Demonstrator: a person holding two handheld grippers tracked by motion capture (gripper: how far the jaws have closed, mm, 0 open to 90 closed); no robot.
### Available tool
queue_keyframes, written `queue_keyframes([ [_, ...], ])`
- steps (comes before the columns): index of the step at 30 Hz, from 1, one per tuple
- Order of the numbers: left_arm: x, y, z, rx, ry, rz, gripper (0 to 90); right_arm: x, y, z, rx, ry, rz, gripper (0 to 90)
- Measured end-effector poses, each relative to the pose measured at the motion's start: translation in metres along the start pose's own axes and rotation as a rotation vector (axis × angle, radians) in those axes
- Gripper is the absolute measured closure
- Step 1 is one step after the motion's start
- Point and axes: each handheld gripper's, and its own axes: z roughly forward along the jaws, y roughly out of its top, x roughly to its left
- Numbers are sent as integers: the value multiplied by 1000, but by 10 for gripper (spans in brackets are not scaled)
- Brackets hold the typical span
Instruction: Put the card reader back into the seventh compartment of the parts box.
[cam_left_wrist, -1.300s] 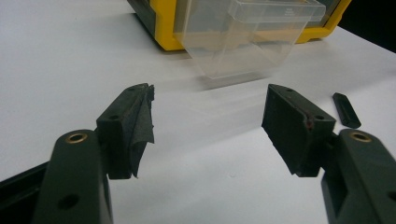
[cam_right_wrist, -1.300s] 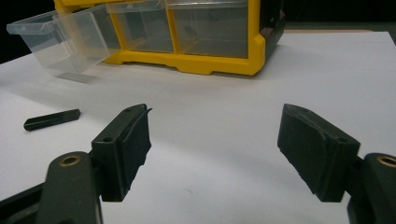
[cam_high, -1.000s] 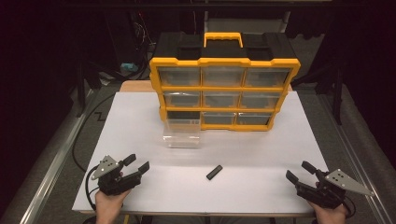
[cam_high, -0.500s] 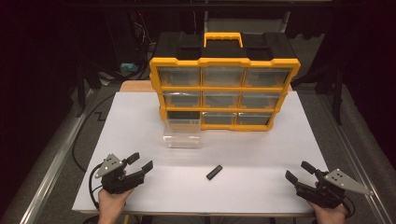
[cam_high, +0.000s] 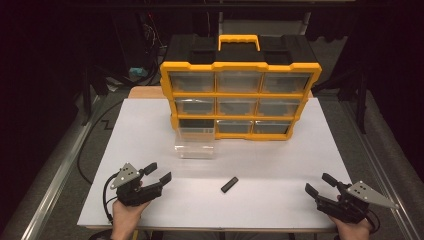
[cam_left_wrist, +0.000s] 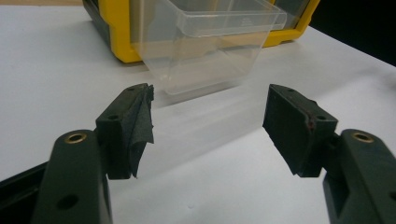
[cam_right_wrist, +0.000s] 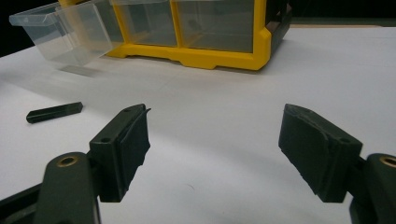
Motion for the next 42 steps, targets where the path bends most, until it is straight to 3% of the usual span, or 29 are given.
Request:
queue_keyframes([
  [42, -25, 12, 25, 21, -74, 38, 342, 0, 0, -1, -2, -4, -5, 238],
])
